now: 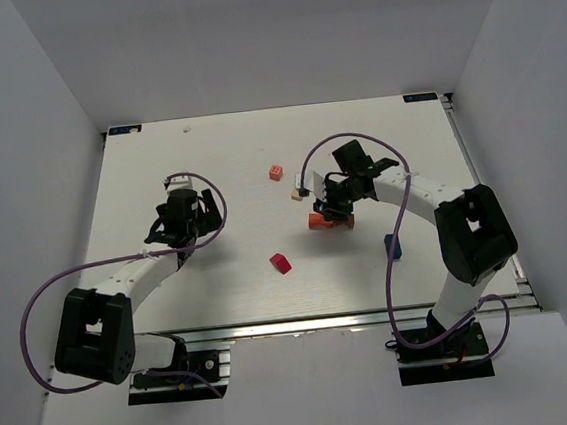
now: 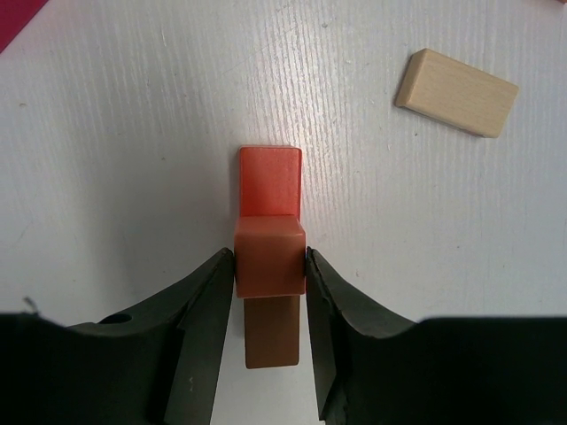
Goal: Build the wood block tower
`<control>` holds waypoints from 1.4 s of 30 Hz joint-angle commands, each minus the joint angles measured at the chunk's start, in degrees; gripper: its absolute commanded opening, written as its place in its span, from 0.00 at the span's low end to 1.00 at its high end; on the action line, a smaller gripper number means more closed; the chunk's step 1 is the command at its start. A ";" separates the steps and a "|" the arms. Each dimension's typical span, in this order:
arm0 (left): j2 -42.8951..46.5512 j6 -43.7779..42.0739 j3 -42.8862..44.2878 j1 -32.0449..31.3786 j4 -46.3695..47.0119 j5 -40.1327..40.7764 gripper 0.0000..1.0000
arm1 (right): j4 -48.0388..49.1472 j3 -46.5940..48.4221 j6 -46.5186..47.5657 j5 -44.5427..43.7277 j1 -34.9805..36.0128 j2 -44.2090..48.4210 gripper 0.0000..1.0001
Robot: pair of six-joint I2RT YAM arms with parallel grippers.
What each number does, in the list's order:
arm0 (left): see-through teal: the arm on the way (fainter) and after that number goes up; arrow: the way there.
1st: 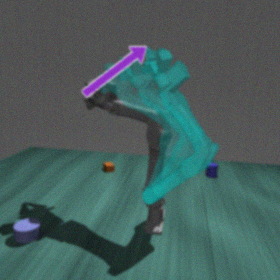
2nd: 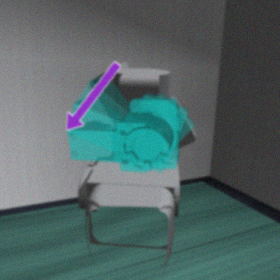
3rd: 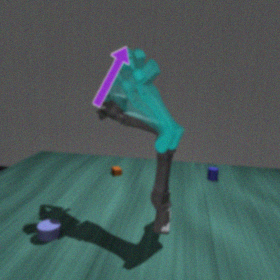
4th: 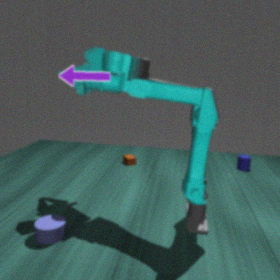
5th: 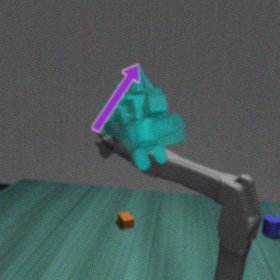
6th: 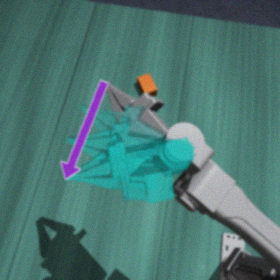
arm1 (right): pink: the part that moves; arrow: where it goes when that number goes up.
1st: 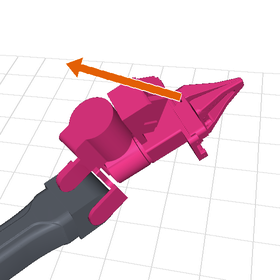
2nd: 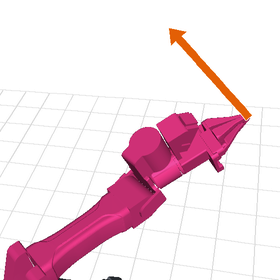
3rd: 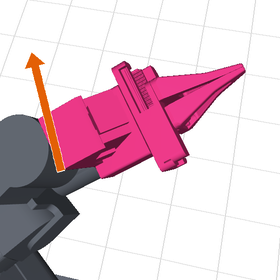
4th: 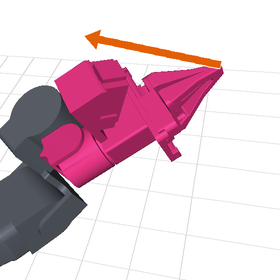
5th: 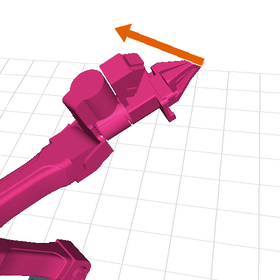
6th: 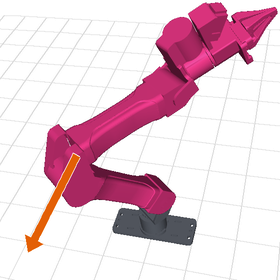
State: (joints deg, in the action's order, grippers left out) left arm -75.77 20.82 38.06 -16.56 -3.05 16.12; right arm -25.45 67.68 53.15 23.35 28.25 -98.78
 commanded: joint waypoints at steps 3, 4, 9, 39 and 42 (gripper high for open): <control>-0.70 -0.34 2.54 0.30 -0.20 0.76 0.98 | 0.23 1.75 0.56 1.52 0.14 -0.62 0.43; -0.78 -0.25 2.54 0.30 -0.20 0.76 0.98 | 0.31 1.75 0.64 1.52 0.23 -0.62 0.44; -0.79 -0.25 2.63 0.30 -0.29 0.84 0.98 | 1.37 1.58 0.03 1.17 0.31 -0.80 0.43; -0.87 -0.60 2.72 0.30 -0.20 -0.56 0.98 | 2.42 2.72 -0.67 0.55 0.58 -1.76 0.58; -0.70 -0.52 2.72 0.30 -0.38 -0.56 0.98 | 2.69 2.98 -0.85 0.20 0.58 -1.76 0.58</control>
State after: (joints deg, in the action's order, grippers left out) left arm -77.10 20.78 38.76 -16.56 -3.09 16.03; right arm -24.67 68.20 52.80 23.68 28.58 -100.27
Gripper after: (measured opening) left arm 0.982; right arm 0.581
